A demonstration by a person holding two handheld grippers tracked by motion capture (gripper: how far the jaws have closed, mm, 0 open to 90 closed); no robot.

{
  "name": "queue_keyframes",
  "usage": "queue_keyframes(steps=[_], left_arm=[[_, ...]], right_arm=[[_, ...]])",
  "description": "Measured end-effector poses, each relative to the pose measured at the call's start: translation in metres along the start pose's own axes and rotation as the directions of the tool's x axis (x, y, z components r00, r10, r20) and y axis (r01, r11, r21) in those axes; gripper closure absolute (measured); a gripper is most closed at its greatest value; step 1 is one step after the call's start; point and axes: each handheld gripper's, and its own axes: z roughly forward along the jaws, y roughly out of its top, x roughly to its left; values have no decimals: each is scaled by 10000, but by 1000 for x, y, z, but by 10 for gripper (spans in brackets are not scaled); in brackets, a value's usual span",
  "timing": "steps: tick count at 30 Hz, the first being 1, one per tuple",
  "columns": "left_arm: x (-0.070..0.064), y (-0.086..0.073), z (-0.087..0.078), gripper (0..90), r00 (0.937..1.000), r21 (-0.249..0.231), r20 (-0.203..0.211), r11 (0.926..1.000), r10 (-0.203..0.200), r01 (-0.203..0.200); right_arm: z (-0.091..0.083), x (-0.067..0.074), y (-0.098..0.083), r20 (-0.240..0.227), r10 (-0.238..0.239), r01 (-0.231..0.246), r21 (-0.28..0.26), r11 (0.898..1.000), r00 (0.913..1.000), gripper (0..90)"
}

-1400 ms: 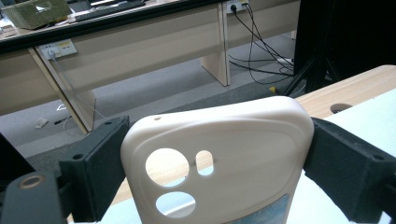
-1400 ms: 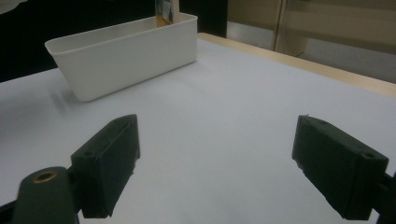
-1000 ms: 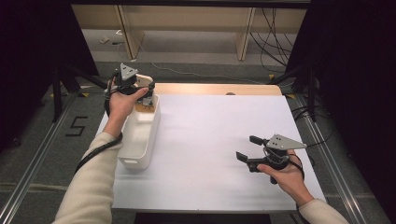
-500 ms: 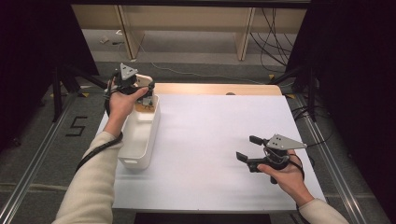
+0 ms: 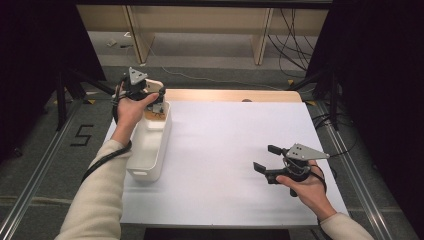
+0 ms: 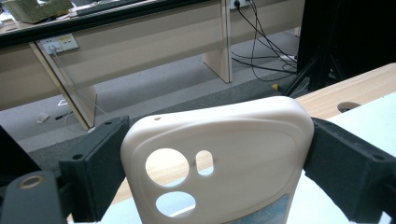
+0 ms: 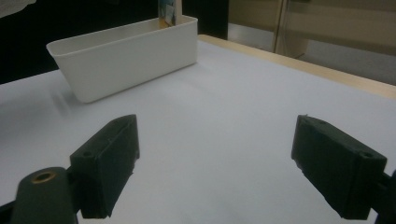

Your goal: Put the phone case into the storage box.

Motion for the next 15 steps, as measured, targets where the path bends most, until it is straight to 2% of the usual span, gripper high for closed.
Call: queue_keyframes(steps=[15], left_arm=[[-1, 2, 4, 107, 10000, 45, 5, 10000, 60, -60]], right_arm=[[0, 0, 0, -13, -22, 22, -7, 10000, 10000, 159]])
